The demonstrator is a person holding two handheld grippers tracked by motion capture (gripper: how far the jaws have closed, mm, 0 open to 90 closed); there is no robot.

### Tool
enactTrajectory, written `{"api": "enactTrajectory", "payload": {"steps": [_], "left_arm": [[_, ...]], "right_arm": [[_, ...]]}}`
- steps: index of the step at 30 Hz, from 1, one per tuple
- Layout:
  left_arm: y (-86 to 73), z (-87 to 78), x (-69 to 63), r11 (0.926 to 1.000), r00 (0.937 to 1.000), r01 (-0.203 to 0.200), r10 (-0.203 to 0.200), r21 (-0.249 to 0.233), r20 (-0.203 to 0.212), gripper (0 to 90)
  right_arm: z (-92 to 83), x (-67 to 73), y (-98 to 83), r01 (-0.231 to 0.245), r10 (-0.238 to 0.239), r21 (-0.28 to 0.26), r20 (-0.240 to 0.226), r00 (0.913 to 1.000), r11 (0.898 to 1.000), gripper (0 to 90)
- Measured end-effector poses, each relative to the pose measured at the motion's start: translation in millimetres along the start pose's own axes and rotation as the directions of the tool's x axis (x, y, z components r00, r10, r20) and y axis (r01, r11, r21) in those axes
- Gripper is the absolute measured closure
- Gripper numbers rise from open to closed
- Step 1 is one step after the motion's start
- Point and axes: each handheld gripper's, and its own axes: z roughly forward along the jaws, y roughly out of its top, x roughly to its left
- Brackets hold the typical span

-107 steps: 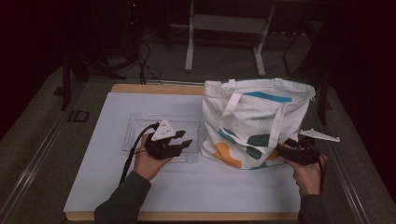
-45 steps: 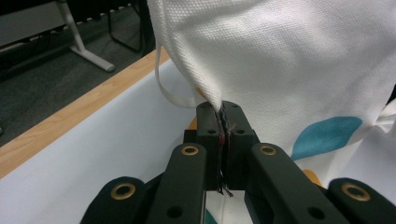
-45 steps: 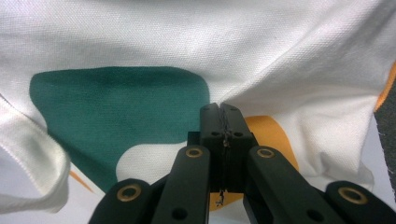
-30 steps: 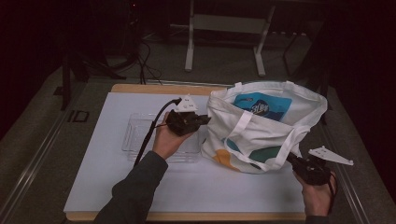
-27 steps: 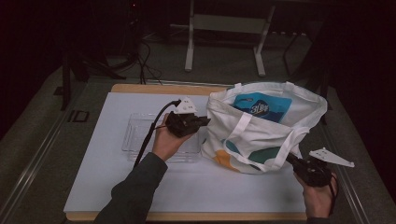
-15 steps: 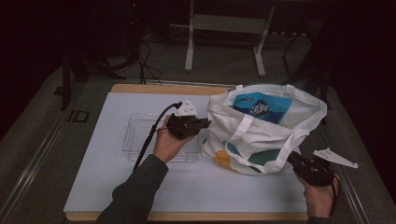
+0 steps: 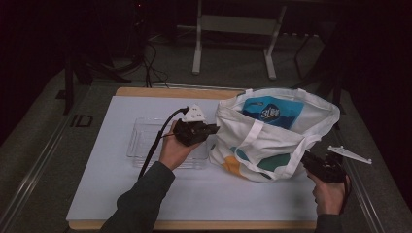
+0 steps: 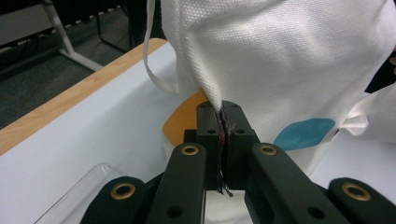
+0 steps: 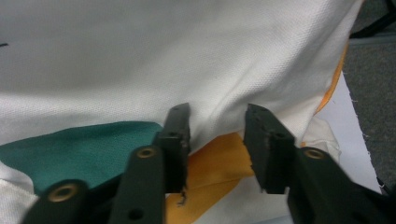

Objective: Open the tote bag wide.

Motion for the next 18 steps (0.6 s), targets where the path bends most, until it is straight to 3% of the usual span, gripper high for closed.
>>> {"api": "enactTrajectory", "payload": {"steps": [2, 5, 8, 13, 18], "left_arm": [[-0.1, 0.0, -0.3, 1.0000, 1.0000, -0.001, 0.001, 0.001, -0.001, 88.0], [0.0, 0.0, -0.3, 1.0000, 1.0000, -0.002, 0.002, 0.002, 0.000, 88.0], [-0.1, 0.0, -0.3, 1.0000, 1.0000, -0.001, 0.001, 0.001, -0.001, 87.9], [-0.6, 1.1, -0.9, 1.0000, 1.0000, 0.000, 0.000, 0.001, 0.001, 88.0], [-2.7, 1.6, -1.4, 1.0000, 0.9999, 0.001, -0.001, 0.002, 0.012, 87.8]], "right_arm": [[0.9, -0.7, 0.5, -0.013, 0.013, 0.008, 0.004, 0.9999, 1.000, 64.7], [1.6, -0.3, 0.8, -0.026, 0.026, 0.002, 0.025, 0.9994, 1.000, 53.5], [3.6, -0.9, 1.7, -0.050, 0.050, 0.004, 0.022, 0.9985, 0.999, 50.4], [5.1, 0.8, 3.5, -0.024, 0.024, 0.032, 0.018, 0.9996, 0.999, 76.2], [5.4, 2.9, 2.7, 0.020, -0.022, 0.052, 0.036, 0.9991, 0.998, 87.5]]}}
